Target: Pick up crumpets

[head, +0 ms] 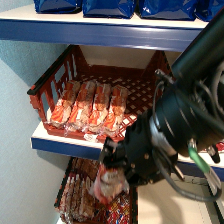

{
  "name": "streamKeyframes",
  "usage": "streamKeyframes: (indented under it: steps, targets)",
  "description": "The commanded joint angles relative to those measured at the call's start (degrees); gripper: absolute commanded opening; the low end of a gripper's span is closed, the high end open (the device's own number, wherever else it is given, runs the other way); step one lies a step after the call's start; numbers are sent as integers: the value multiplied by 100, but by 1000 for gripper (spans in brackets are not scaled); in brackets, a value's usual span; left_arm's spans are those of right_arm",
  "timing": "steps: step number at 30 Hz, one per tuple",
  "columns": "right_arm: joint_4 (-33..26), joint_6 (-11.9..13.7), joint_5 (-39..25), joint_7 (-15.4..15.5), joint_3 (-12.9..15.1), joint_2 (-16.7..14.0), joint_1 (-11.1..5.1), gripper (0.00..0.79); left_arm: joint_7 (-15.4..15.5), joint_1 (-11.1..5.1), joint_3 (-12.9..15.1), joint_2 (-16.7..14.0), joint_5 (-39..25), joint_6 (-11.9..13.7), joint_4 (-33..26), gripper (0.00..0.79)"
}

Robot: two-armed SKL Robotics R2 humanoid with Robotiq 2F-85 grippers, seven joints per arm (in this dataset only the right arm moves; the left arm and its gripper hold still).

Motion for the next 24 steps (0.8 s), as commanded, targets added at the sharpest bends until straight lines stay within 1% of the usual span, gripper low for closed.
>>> streamKeyframes:
  steps: [1, 7, 11, 16, 20, 24]
  targets:
    - [-123, 50, -8, 3, 163, 32, 12, 4, 0, 0, 0, 0, 0, 0, 0, 0]
    - [-154, 108, 55, 34, 516, 98, 29, 3, 0, 0, 0, 0, 0, 0, 0, 0]
    - [-154, 119, 399, 55, 817, 243, 75, 4, 0, 0, 0, 0, 0, 0, 0, 0]
    - [-154, 128, 690, 56, 1100, 334, 126, 3, 0, 0, 0, 0, 0, 0, 0, 0]
    - [-116, 132, 1070, 56, 1417, 486, 172, 4, 0, 0, 0, 0, 0, 0, 0, 0]
    - [-58, 150, 1329, 31, 1632, 596, 189, 4, 0, 0, 0, 0, 0, 0, 0, 0]
